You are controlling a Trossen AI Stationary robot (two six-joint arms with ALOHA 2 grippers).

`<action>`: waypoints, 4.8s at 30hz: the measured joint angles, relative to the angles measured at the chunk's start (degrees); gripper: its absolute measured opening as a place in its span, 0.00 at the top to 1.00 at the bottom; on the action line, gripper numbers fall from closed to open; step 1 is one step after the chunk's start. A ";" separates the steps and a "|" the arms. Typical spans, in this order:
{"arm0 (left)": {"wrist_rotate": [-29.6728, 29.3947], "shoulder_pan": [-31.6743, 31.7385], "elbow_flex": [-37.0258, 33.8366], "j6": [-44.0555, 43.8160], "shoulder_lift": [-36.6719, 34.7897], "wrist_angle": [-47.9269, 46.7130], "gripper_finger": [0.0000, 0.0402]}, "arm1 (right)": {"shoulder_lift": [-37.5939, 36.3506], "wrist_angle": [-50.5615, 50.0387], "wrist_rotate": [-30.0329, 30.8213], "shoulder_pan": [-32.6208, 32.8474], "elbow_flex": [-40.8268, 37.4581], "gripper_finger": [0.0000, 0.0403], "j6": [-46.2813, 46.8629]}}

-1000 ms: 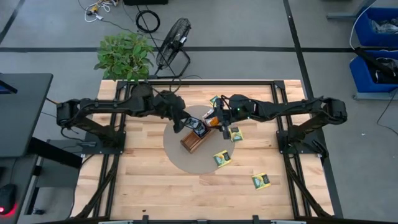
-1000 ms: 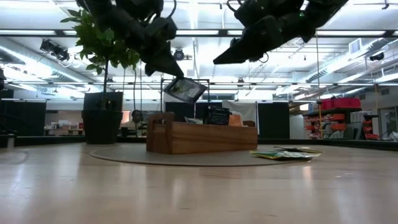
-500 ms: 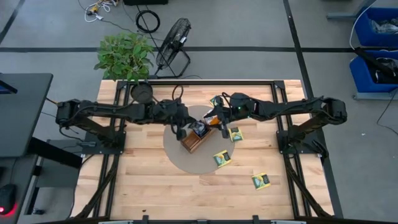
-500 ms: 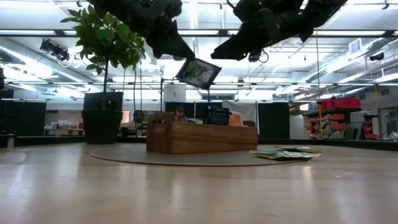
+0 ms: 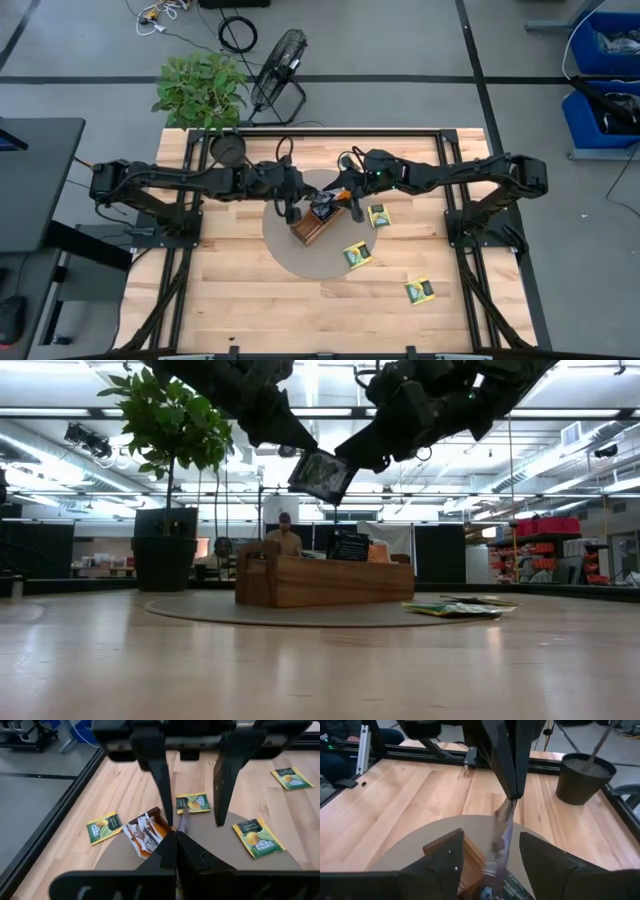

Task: Pick & Place Tea
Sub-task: Put the purple tea bag into the middle section of the wooden organizer

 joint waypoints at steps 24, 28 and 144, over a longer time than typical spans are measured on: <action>9.01 0.26 -0.11 0.14 0.07 11.36 0.91 | 1.52 0.76 1.10 -0.44 -0.02 0.99 -2.76; 9.90 -0.18 -1.66 2.22 0.04 17.54 0.88 | 1.52 2.52 1.10 -0.46 -1.54 0.99 -3.70; -9.86 -2.95 -24.33 -17.96 5.03 42.36 1.00 | -18.13 28.88 18.09 3.39 -27.39 0.45 -0.90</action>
